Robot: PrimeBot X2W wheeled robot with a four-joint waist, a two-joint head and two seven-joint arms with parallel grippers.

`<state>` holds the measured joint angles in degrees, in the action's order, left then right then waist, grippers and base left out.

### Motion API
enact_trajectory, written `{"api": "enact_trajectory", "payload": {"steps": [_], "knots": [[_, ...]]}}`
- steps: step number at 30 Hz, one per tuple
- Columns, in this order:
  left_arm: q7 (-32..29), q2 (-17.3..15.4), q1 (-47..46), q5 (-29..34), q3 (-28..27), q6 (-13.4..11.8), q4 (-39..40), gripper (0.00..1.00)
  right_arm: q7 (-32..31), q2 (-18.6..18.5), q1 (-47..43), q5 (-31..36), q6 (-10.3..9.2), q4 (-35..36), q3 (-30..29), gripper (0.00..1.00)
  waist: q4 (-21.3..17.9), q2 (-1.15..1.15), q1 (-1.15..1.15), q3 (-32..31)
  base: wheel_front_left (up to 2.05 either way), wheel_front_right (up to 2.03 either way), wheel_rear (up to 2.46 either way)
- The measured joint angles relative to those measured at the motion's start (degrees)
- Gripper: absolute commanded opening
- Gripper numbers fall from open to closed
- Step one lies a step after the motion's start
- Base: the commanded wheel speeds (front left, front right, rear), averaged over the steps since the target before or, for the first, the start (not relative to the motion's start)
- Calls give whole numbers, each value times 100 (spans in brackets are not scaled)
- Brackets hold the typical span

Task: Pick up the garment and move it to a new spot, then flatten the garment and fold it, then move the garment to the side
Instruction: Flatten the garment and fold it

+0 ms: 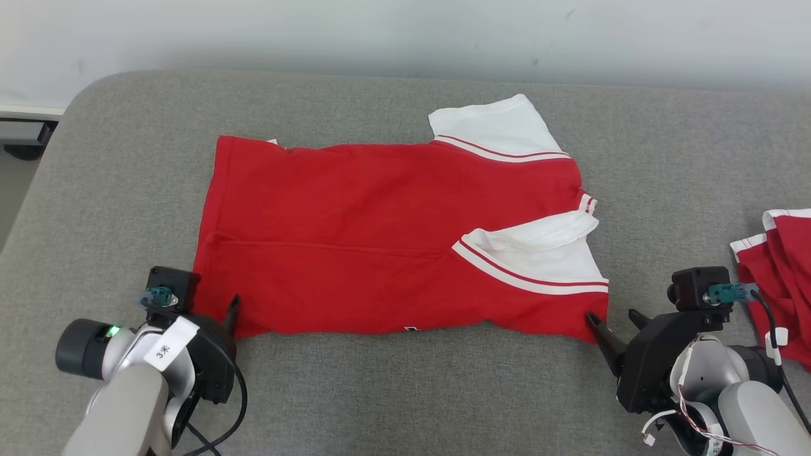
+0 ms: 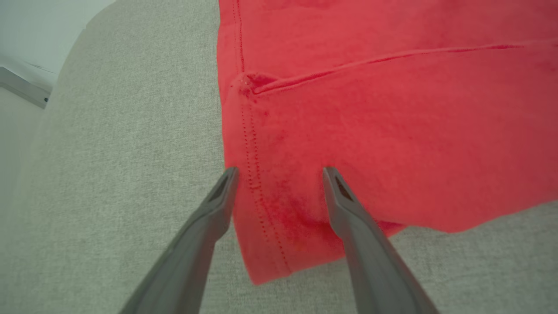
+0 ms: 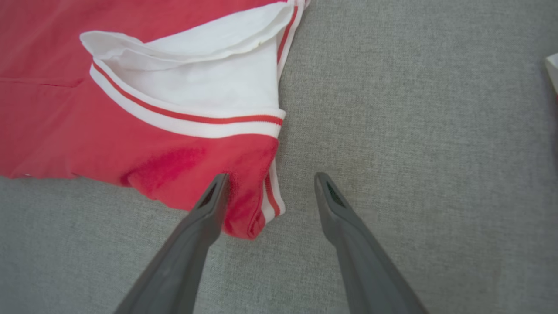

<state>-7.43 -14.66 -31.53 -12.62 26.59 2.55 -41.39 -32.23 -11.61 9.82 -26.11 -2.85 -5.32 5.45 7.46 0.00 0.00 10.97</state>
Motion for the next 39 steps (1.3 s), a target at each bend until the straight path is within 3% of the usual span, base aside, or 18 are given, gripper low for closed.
{"api": "enact_trajectory", "payload": {"steps": [6, 13, 17, 24, 26, 33, 34, 35, 36, 39], "knots": [[43, -11, -82, -7, -47, 3, -142, 100, 7, 59, 14, -2, 16, -136, 64, 96, 16, 0, 0, 22, 0, 0, 0], [7, -21, -177, -108, -127, 60, -349, 100, 4, 160, 35, -33, 43, -253, 175, 66, -4, 0, 0, 50, 0, 0, 0], [-64, -31, -196, -255, -147, 152, -433, 100, 3, 159, 46, -42, 59, -315, 176, 32, -12, 0, 0, 73, 0, 0, 0], [-189, 23, -170, -356, -129, 261, -504, 100, -4, 153, 114, -55, 59, -408, 168, 17, 14, 0, -1, 82, 0, 0, 0], [-218, 23, -168, -377, -130, 302, -509, 100, -4, 153, 120, -55, 59, -426, 168, 3, 28, 0, 0, 79, 0, 0, 0], [-264, -19, -91, -614, -151, 381, -477, 100, -8, 127, 130, -60, 86, -494, 159, 0, 80, 0, 0, 55, 0, 0, 0], [-264, -31, -72, -632, -152, 404, -461, 86, -8, 126, 130, -60, 86, -503, 156, 0, 86, 0, -1, 51, 0, 0, 0], [-264, -35, -61, -661, -151, 404, -454, 37, -7, 125, 130, -60, 86, -510, 151, 0, 91, 0, 0, 47, 0, 0, 0], [-265, -40, -59, -677, -146, 409, -450, 0, -7, 125, 130, -60, 86, -515, 148, 0, 94, 0, 0, 44, 0, 0, 0], [-296, -53, -53, -732, -141, 453, -433, 0, -5, 125, 133, -60, 86, -533, 148, 0, 100, 0, 0, 32, 0, 0, 0]]}}
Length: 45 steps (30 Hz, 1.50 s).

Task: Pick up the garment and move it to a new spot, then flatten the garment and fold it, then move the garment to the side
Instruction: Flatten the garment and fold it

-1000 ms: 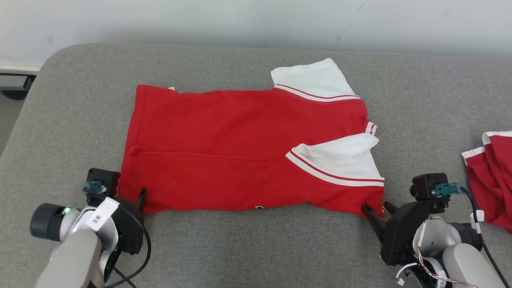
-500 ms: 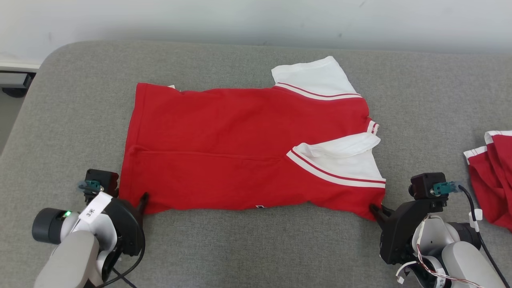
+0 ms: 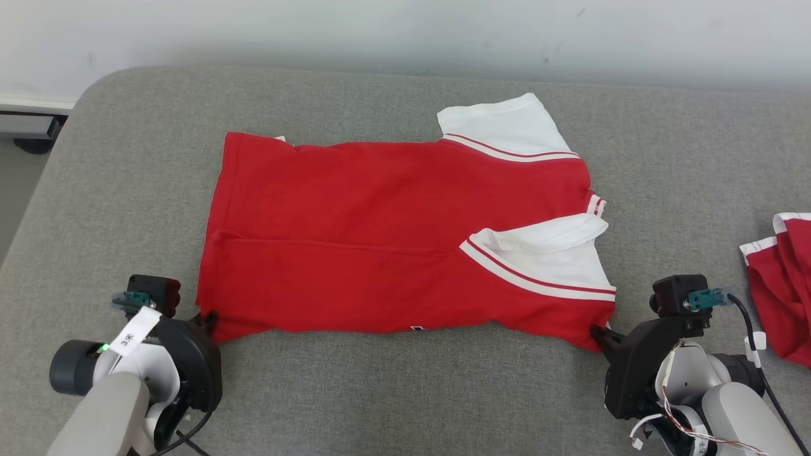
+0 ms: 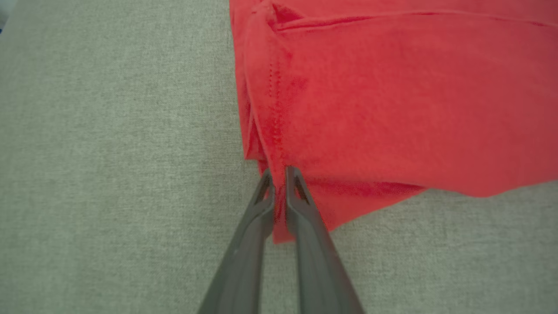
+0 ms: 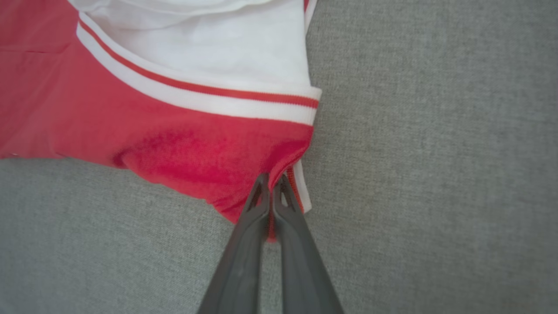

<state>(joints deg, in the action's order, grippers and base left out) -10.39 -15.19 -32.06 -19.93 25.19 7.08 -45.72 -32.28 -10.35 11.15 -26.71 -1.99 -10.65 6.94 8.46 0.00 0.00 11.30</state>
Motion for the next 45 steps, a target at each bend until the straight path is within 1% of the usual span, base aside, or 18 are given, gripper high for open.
{"api": "enact_trajectory", "payload": {"steps": [6, 10, 13, 18, 22, 26, 28, 30, 31, 35, 38, 40, 45], "knots": [[79, -40, 23, -174, -34, 0, 62, 0, 10, 11, 3, -100, 8, -48, -52, 0, -13, 0, 0, -68, 0, 0, 0], [260, -131, 189, -446, -182, 5, 212, 0, 54, 74, -75, -527, 171, 25, -246, 0, -32, 0, 0, -169, 0, 0, 0], [410, -183, 498, -678, -96, 7, 459, 0, 52, 94, -272, -836, 336, 156, -358, 0, -52, 0, 0, -271, 0, 0, 0], [666, -499, 1126, -1340, 332, 8, 1149, 0, 24, 63, -687, -1221, 553, 414, -550, 0, -98, 0, 0, -480, 0, 0, 0], [849, -832, 1609, -2109, 539, 8, 1838, 0, -56, 38, -1084, -1527, 638, 735, -660, 0, -142, 0, 1, -656, 0, 0, 0], [891, -1203, 2018, -2525, 565, 8, 2159, 0, -112, -44, -1402, -1717, 655, 1033, -857, 0, -194, 0, 1, -802, 0, 0, 0], [887, -1332, 2196, -2709, 650, 8, 2327, 0, -167, -113, -1578, -1826, 659, 1185, -926, 0, -219, 0, 1, -863, 0, 0, 0], [883, -1350, 2280, -2816, 694, 8, 2415, 0, -210, -123, -1681, -1872, 672, 1259, -944, 0, -232, 0, 1, -889, 0, 0, 0], [862, -1388, 2434, -2943, 767, 8, 2544, 0, -276, -130, -1895, -1969, 703, 1376, -971, 0, -258, 0, 1, -927, 0, 0, 0], [806, -1513, 2624, -3140, 814, 8, 2640, 0, -361, -135, -2191, -2148, 705, 1601, -1038, 0, -291, 0, 1, -957, 0, 0, 0], [789, -1616, 2759, -3240, 825, 8, 2703, 0, -474, -133, -2440, -2353, 715, 1827, -1047, 0, -311, 0, 1, -960, 0, 0, 0], [783, -1656, 2844, -3272, 822, 8, 2748, 0, -528, -133, -2603, -2495, 755, 1957, -1092, 0, -320, 0, 1, -958, 0, 0, 0], [762, -1775, 3020, -3442, 801, 8, 2793, 0, -675, -134, -3033, -2731, 756, 2217, -1123, 0, -330, 0, 1, -951, 0, 0, 0]]}}
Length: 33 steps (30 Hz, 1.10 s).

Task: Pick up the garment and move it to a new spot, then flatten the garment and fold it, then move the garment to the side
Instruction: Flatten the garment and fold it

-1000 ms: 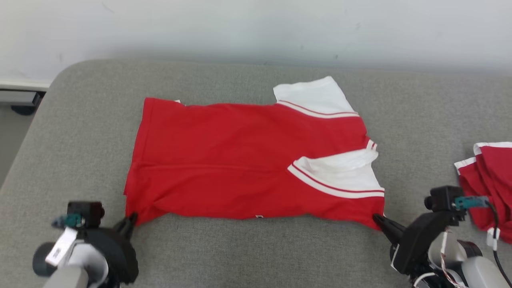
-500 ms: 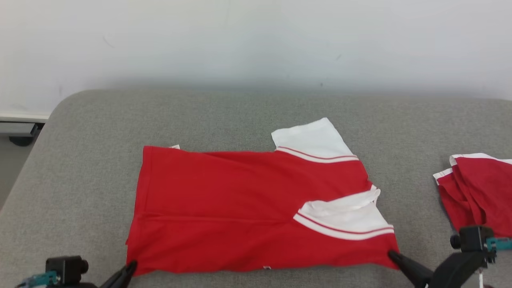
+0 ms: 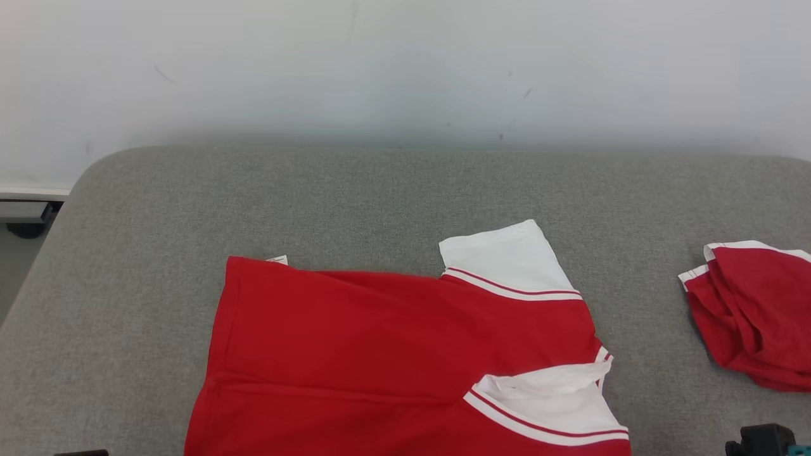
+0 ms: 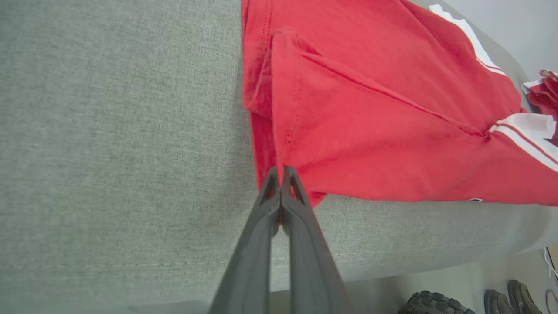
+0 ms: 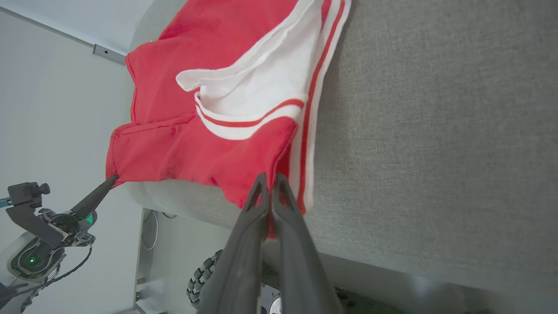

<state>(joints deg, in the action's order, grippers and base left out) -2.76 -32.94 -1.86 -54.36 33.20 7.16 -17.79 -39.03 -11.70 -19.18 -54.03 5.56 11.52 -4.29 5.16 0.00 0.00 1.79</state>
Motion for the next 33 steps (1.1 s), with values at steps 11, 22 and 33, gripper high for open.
{"api": "enact_trajectory", "payload": {"steps": [11, 22, 33], "knots": [[-76, -23, 70, -18, -2, -9, 3, 65, -183, 69, -246, -145, -110, 92, -60, 27, 26, 0, 0, 67, 0, 0, 0], [147, -2, 61, 349, -131, -634, -188, 100, 152, 57, -84, 472, -515, -127, -242, 100, 55, 0, 0, -50, 0, 0, 0], [1729, 510, -73, 1206, -465, -1318, 835, 100, 1693, 445, 705, 1441, -665, -31, -345, 100, 66, 0, 0, -400, 0, 0, 0]]}}
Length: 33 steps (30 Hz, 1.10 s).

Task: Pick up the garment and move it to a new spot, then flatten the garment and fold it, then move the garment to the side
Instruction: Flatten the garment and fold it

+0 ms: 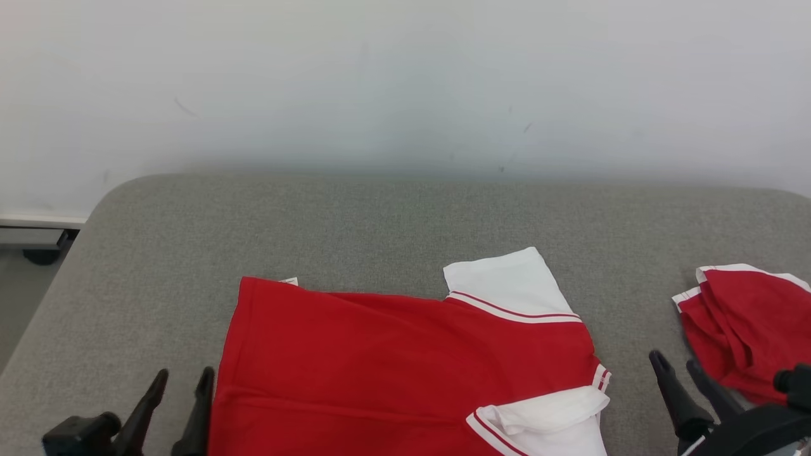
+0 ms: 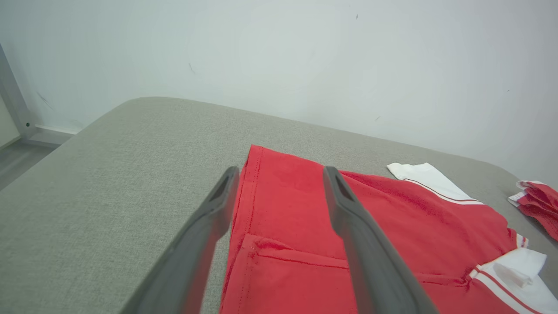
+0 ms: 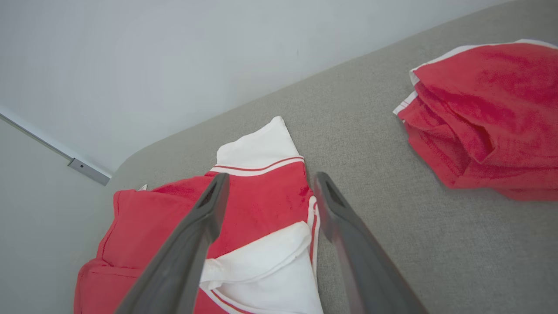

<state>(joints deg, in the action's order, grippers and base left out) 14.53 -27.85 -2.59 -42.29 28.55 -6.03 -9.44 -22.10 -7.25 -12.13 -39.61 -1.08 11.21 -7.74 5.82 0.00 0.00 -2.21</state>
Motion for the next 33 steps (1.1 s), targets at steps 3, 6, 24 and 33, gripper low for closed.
{"api": "enact_trajectory", "payload": {"steps": [3, 6, 24, 33], "knots": [[13, 56, -21, 332, 42, -9, 283, 100, 423, 58, 210, 297, 7, -40, 55, 100, -13, 0, 0, -90, 0, 0, 0], [12, 75, -23, 624, 69, -47, 505, 100, 957, 89, 467, 584, -1, -293, 29, 100, -70, 0, 0, -185, 0, 0, 0], [-88, 598, 443, 944, -1136, -109, 83, 100, 1942, 177, 715, 1100, 320, -1185, 677, 100, -320, 0, 0, -459, 0, 0, 0], [-221, 801, 576, 1255, -1292, -109, 155, 100, 2187, 185, 801, 1131, 424, -1417, 758, 100, -298, 0, 0, -465, 0, 0, 0]]}}
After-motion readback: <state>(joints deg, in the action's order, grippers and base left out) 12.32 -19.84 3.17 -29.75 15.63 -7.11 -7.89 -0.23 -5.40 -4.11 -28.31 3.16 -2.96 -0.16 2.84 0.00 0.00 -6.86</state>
